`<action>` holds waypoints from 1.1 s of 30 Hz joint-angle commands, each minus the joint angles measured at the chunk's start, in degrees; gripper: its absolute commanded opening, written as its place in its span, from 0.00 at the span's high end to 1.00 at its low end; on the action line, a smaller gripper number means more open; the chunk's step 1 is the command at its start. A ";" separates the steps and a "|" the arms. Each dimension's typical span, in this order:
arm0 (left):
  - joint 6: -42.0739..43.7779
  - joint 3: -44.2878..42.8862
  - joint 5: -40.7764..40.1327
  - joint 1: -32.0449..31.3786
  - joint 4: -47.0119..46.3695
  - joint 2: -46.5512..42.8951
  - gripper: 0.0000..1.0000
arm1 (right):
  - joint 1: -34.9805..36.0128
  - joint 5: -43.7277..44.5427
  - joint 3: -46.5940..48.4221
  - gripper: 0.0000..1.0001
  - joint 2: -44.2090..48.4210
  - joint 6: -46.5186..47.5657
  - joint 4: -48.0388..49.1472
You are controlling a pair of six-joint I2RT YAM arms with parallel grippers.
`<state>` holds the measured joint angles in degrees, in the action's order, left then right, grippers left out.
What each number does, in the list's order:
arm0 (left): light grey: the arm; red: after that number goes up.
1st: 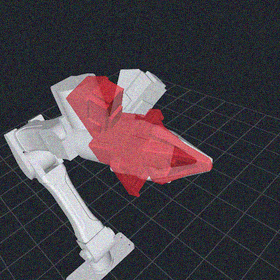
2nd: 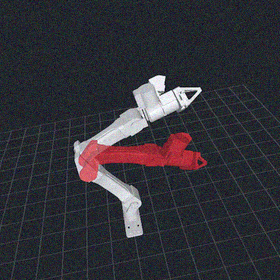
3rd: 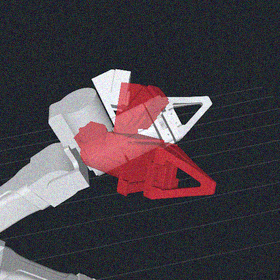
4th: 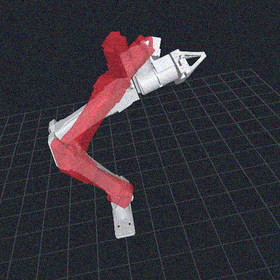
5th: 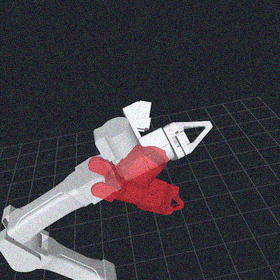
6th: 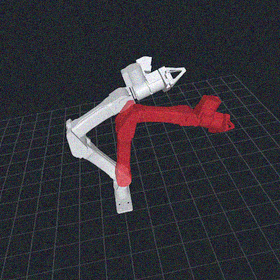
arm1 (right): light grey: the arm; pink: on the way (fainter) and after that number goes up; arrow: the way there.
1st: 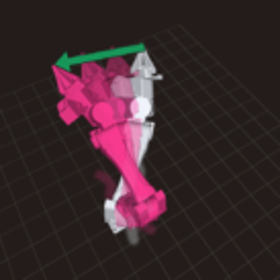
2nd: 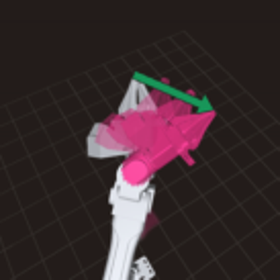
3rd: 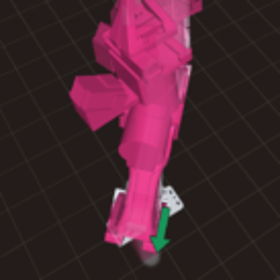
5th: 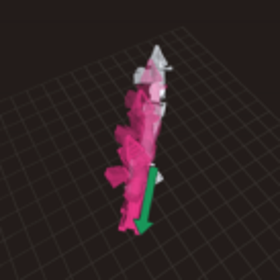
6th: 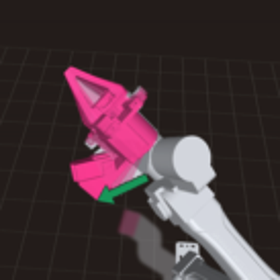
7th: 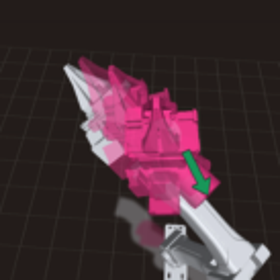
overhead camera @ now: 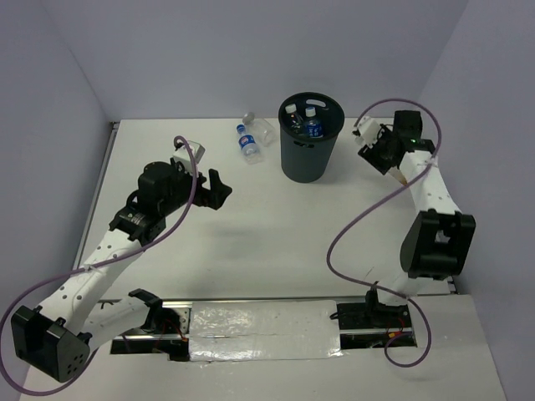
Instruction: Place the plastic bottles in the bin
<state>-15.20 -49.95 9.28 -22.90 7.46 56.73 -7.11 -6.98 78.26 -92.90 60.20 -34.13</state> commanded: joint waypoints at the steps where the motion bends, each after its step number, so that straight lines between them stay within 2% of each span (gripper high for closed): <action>1: -0.44 -1.99 0.92 0.22 -2.28 -1.27 0.00 | 0.87 -13.27 5.75 0.67 9.03 -8.51 -3.65; 4: -0.44 -2.08 1.00 0.22 -2.19 -1.36 0.01 | 4.72 -19.97 9.98 0.67 13.95 -15.01 -5.16; 6: -0.44 -1.99 1.00 0.22 -2.19 -1.53 0.01 | 6.84 -21.57 11.56 0.65 15.64 -20.02 -3.50; 9: -0.53 -1.81 0.83 0.22 -2.28 -1.71 0.01 | 14.57 -21.23 13.23 0.60 16.70 -26.53 1.86; 14: -0.53 -1.81 1.00 0.22 -2.28 -1.62 0.01 | 17.84 -21.58 20.26 0.60 10.38 -37.33 8.45; 17: -0.71 -1.81 1.88 0.22 -2.54 -1.54 0.01 | 18.19 -22.29 22.72 0.56 6.96 -41.81 15.21; 24: -1.06 -2.08 3.12 0.22 -2.54 -0.83 0.01 | 18.63 -21.32 29.67 0.49 -4.64 -47.98 20.23; 30: -1.23 -1.99 2.85 0.22 -2.72 -0.57 0.01 | 18.80 -18.25 27.57 0.32 -7.47 -49.04 25.51; 31: -1.32 -1.99 2.94 0.22 -2.72 -0.48 0.01 | 18.63 -17.55 27.04 0.24 -7.47 -49.22 25.95; 33: -1.41 -2.08 3.03 0.31 -2.81 -0.30 0.01 | 18.80 -17.19 26.86 0.15 -7.30 -49.13 25.78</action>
<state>-15.42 -49.95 10.90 -22.90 7.33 56.27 11.11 -25.56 104.49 -101.67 12.32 -14.74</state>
